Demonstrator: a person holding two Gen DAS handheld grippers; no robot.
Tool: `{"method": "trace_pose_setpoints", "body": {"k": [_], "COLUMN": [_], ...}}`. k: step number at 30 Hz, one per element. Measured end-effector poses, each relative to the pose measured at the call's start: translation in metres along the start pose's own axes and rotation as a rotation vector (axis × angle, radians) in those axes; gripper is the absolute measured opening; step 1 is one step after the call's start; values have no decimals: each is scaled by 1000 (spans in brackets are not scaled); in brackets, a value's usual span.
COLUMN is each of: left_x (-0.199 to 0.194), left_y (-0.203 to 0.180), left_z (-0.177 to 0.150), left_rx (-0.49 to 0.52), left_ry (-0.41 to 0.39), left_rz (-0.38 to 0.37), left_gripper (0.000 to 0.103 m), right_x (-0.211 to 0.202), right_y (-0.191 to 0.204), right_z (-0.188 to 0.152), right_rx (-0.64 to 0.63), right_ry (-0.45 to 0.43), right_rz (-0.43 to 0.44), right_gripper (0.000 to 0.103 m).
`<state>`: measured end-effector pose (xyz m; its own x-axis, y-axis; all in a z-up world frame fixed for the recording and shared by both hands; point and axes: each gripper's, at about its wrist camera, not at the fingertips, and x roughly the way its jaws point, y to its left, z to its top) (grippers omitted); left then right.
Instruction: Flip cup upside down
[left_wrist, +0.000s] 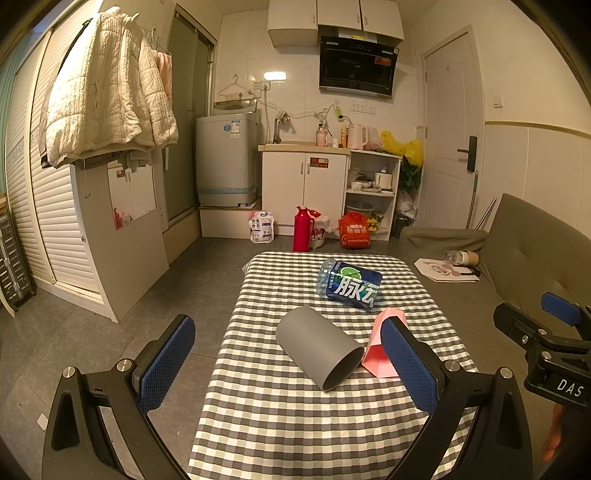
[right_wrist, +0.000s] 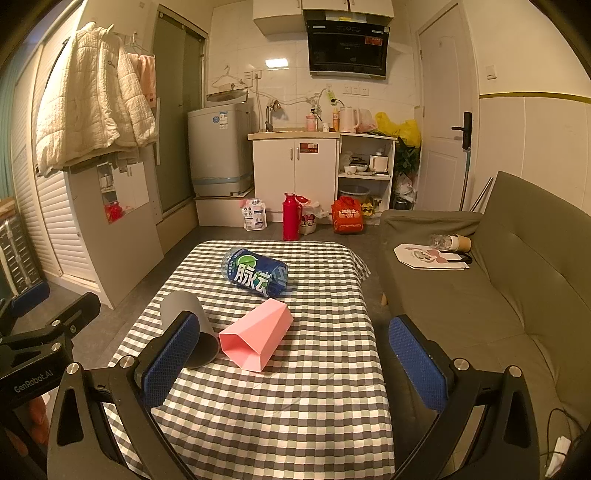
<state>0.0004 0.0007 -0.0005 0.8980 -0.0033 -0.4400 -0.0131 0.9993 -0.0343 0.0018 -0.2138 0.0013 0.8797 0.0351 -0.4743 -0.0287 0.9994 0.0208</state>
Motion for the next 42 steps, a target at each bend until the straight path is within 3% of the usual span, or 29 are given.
{"method": "trace_pose_setpoints", "body": {"k": [33, 42], "left_x": [1, 40], "left_y": [0, 12], "left_z": [-1, 7], "left_rx": [-2, -51], "left_ry": [5, 63], "left_rz": [5, 26], "left_gripper": [103, 103], "right_x": [5, 37], "right_y": [2, -2], "right_z": [-3, 7], "right_rx": [-9, -41], "right_ry": [17, 85], "right_rz": [18, 70], "right_gripper": [103, 103]}}
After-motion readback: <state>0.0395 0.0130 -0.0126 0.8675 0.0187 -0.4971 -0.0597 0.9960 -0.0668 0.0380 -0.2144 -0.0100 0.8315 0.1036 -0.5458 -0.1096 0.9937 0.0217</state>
